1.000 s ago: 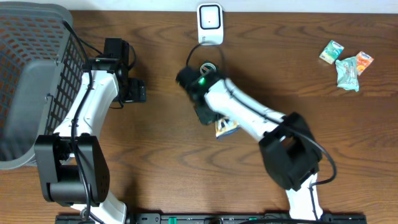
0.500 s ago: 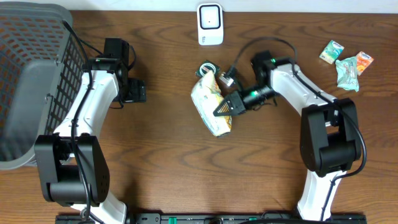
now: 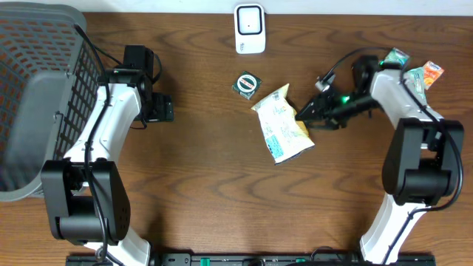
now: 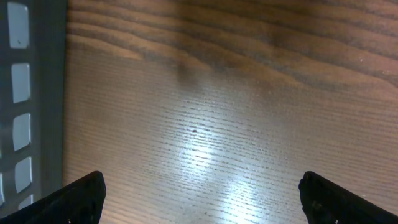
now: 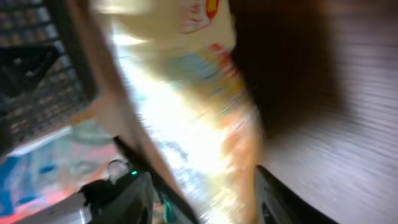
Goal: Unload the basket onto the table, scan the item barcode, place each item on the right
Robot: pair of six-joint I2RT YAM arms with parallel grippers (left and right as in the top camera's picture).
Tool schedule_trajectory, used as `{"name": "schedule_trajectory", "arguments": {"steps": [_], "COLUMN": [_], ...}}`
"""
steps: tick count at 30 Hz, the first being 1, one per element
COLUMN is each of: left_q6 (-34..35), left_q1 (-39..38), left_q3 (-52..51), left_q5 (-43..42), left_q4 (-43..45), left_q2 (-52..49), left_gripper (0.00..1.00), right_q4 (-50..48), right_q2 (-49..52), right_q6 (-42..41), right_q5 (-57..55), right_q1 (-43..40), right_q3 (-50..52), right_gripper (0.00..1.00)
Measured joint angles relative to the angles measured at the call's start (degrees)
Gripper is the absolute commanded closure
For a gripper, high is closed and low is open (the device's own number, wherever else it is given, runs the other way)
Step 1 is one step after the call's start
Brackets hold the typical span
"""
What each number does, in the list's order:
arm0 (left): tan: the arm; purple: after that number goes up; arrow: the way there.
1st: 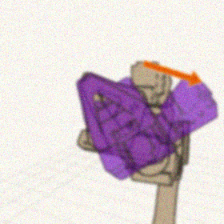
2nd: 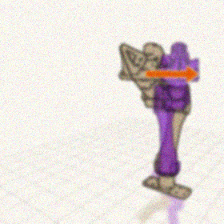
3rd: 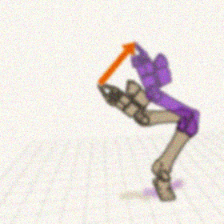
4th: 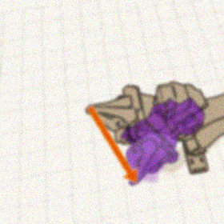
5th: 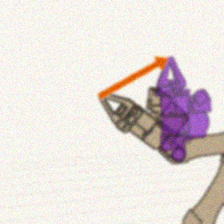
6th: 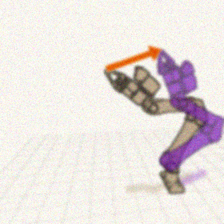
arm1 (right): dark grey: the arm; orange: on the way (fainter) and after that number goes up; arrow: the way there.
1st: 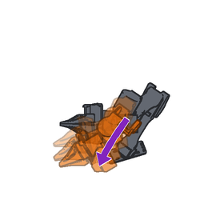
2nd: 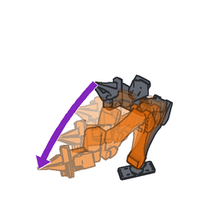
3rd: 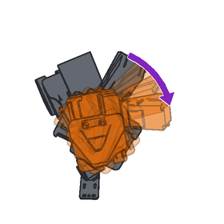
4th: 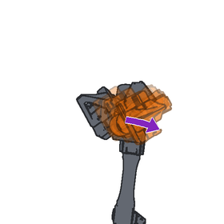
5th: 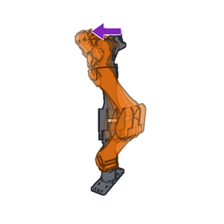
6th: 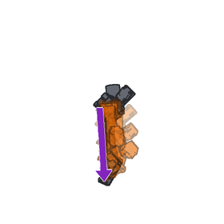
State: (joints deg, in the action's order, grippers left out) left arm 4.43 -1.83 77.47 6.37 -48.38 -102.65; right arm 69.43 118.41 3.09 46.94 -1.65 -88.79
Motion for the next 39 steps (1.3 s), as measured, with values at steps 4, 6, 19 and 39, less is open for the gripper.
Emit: {"name": "schedule_trajectory", "arguments": {"steps": [4,6,19,39], "left_q6": [0.0,0.0,0.0,0.0], "left_q1": [0.0,0.0,0.0,0.0], "left_q3": [0.0,0.0,0.0,0.0], "left_q5": [0.0,0.0,0.0,0.0], "left_q4": [0.0,0.0,0.0,0.0], "left_q2": [0.0,0.0,0.0,0.0], "left_gripper": [0.02,0.02,0.03,0.02], "right_q4": [5.4,7.0,-11.5,-6.4], "right_q2": [-1.4,-2.6,-5.2,-3.9], "right_q6": [-3.1,-4.8,-13.8,-17.9], "right_q5": [-12.2,-18.5,-40.2,-45.9], "right_q1": [1.4,3.3,21.8,26.1], "right_q3": [-8.2,-11.6,-8.5,-13.1], "right_gripper": [0.55,0.6,0.92,0.94]}}
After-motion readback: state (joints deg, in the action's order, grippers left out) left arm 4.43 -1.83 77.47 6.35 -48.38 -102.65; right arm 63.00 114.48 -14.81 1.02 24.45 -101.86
